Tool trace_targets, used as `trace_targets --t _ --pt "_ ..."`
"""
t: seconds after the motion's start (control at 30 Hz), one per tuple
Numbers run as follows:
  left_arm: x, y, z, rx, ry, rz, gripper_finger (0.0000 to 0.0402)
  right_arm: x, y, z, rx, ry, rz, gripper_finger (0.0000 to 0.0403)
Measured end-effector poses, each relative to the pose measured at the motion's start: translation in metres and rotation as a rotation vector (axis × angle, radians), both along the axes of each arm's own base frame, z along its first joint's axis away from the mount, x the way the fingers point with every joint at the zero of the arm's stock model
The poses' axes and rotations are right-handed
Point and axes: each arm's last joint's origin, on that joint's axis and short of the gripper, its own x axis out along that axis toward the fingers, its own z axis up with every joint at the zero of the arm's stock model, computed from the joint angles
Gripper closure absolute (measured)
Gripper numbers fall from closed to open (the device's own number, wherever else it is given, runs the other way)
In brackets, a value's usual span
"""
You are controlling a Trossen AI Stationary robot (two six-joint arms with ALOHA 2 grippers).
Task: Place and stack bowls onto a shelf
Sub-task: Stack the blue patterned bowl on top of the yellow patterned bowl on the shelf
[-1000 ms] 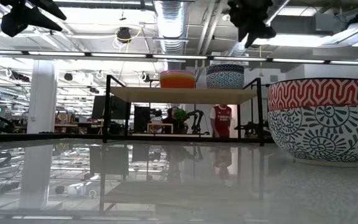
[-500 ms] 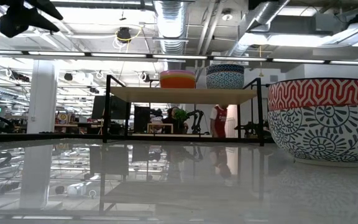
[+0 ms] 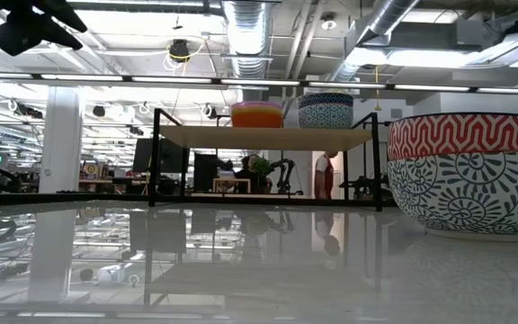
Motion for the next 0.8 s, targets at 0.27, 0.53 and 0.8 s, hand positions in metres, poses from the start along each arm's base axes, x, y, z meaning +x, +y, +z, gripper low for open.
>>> trace_targets --t 0.27,0.53,0.8 --pt "-0.001 0.000 -0.001 0.016 0.025 -0.019 0.0266 0.026 -0.002 -0.033 -0.128 0.064 0.095 0.0237" --pt "-0.001 0.002 -0.001 0.047 0.021 0.017 0.0266 0.001 -0.011 -0.046 -0.054 0.040 0.089 0.0237" --pt "-0.002 0.003 -0.001 0.056 -0.005 0.073 0.0266 -0.029 -0.015 -0.085 -0.034 -0.019 0.132 0.0237"
